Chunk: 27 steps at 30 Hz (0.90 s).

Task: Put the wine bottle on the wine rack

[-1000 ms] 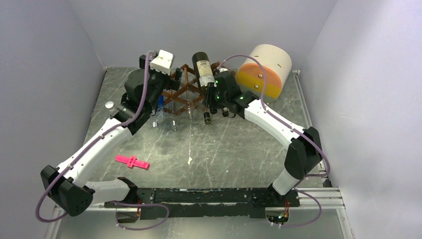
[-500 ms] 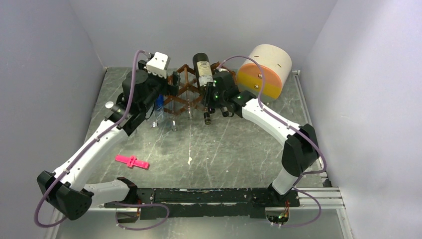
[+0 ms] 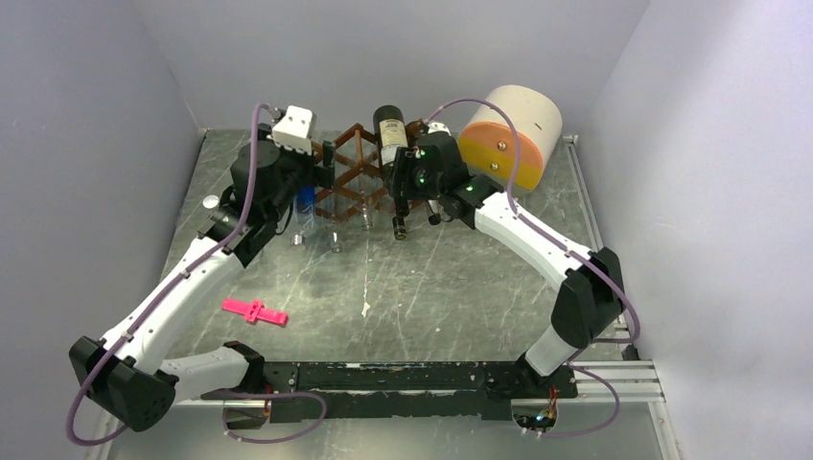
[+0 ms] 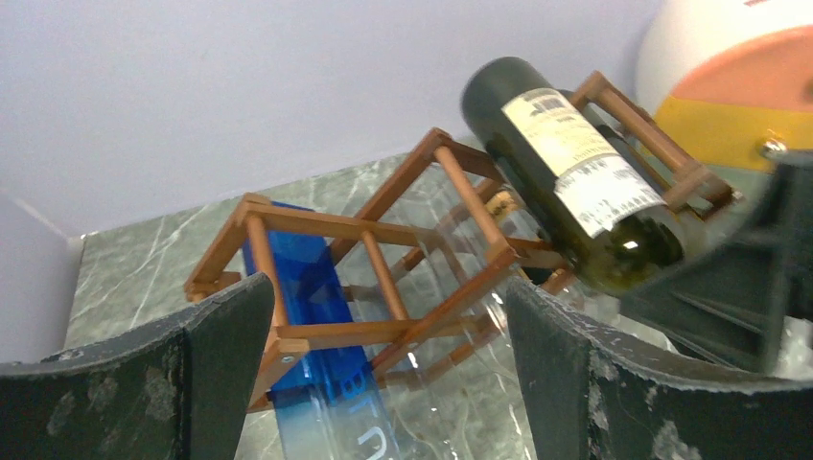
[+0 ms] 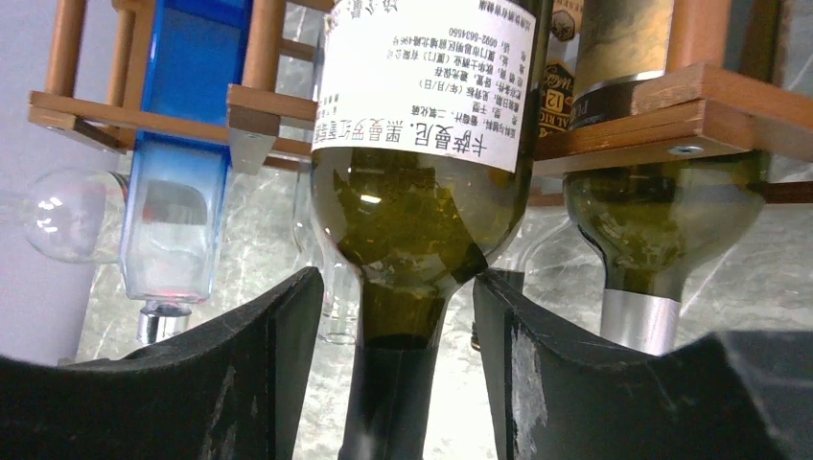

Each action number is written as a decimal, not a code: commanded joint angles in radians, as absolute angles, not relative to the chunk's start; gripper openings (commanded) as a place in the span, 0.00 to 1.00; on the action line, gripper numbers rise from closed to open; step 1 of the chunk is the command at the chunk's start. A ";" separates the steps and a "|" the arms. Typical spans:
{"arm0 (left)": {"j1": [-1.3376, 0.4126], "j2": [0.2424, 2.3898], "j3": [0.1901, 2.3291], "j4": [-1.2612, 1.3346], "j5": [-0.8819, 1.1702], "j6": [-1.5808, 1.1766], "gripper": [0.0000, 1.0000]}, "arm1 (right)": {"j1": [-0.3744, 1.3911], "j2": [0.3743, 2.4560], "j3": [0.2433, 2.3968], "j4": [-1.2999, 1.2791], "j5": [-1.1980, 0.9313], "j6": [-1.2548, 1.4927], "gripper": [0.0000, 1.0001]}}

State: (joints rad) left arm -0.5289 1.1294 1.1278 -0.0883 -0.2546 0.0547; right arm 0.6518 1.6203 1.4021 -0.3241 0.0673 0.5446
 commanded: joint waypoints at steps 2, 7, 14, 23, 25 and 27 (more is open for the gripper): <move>-0.456 1.192 1.254 -0.198 -0.358 -0.059 0.94 | 0.646 1.509 1.379 -0.296 0.119 0.516 0.64; -0.329 1.201 1.299 -0.274 -0.329 -0.125 0.94 | 0.646 1.391 1.330 -0.300 0.155 0.500 0.66; -0.063 1.129 1.197 -0.368 -0.264 -0.293 0.94 | 0.647 1.207 1.209 -0.265 0.144 0.477 0.66; 0.053 1.047 1.035 -0.437 -0.331 -0.356 0.94 | 0.647 1.096 1.089 -0.209 0.072 0.491 0.66; 0.067 1.044 1.012 -0.433 -0.311 -0.357 0.94 | 0.647 1.090 1.075 -0.204 0.065 0.493 0.66; 0.071 1.053 1.006 -0.451 -0.309 -0.375 0.94 | 0.647 1.088 1.066 -0.206 0.064 0.490 0.66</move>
